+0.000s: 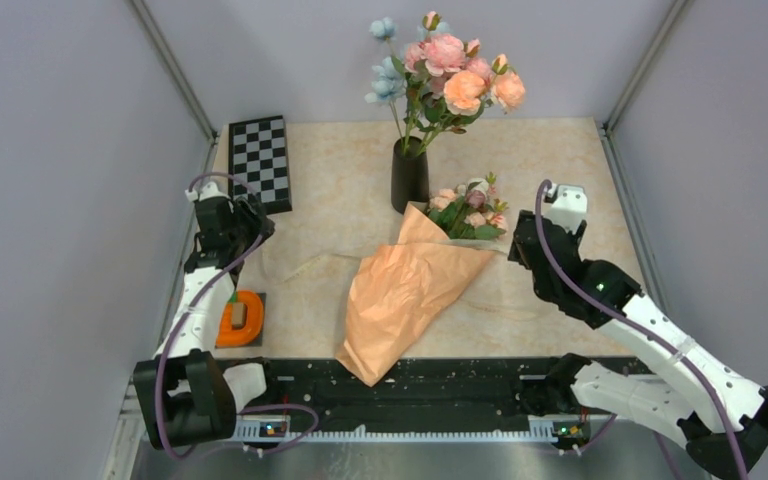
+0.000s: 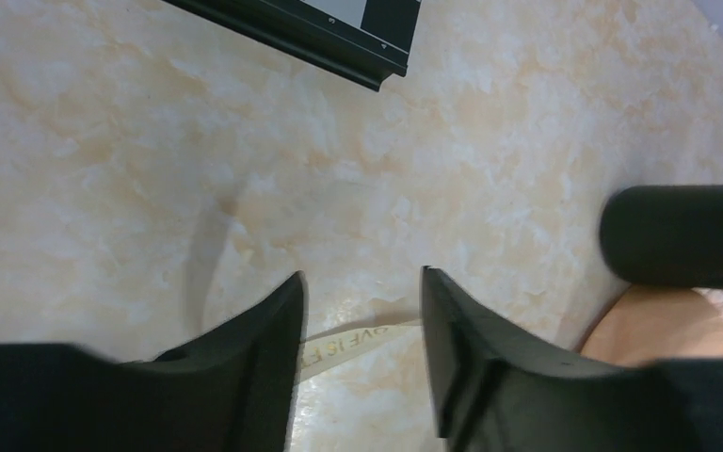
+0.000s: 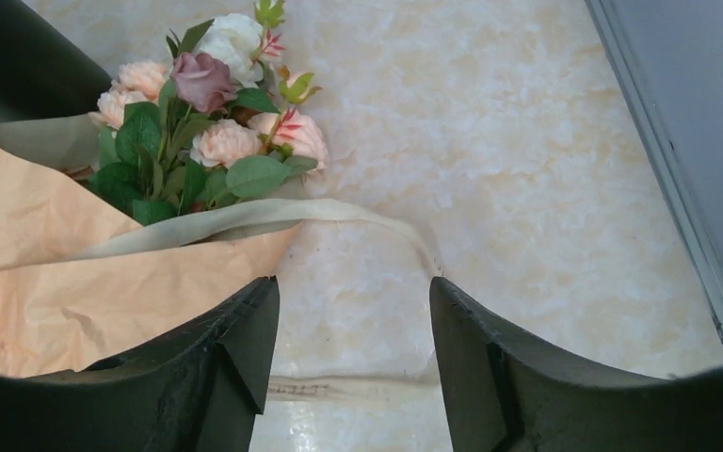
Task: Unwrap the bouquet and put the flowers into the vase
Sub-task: Untie the ribbon from the wrapping paper.
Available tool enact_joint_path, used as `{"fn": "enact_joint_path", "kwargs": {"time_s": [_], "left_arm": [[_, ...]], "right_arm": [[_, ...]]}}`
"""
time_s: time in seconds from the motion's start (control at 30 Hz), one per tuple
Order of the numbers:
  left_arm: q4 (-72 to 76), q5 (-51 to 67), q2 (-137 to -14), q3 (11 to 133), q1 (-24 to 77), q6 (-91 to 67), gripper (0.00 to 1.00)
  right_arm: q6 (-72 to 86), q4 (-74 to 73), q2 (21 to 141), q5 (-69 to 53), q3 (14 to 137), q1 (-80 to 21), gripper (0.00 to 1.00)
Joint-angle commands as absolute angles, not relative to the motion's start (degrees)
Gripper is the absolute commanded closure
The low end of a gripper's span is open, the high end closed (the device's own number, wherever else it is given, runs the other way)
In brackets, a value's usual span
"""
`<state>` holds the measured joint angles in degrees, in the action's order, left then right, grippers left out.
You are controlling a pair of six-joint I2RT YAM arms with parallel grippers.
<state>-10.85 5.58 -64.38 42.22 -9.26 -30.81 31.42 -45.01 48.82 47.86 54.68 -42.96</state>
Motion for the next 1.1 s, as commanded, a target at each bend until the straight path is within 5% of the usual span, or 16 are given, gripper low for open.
{"fn": "enact_joint_path", "kwargs": {"time_s": [0.0,0.1,0.17,0.47,0.73,1.07], "left_arm": [[-12.0,6.4,-63.3,44.0,-9.6,-30.5,0.37],[-13.7,8.0,-62.6,45.1,-9.6,-28.9,0.1],[-15.2,10.4,-62.5,45.5,-9.6,-28.6,0.02],[-14.8,28.7,-60.9,41.3,-7.3,-26.6,0.01],[-11.7,28.7,-60.6,35.7,2.7,-28.0,0.01],[-4.1,33.8,-64.3,34.2,9.7,-29.7,0.01]], "right_arm": [[31.6,-42.6,48.0,44.7,54.1,-43.4,0.35],[27.8,-38.1,50.1,39.1,53.3,-43.3,0.29],[26.7,-35.4,52.2,34.7,53.0,-42.5,0.28],[25.5,-23.8,59.6,10.1,47.4,-26.1,0.3],[37.2,-12.3,61.3,3.7,37.8,-14.2,0.38],[48.1,2.5,67.6,5.2,30.6,-12.4,0.44]]}}
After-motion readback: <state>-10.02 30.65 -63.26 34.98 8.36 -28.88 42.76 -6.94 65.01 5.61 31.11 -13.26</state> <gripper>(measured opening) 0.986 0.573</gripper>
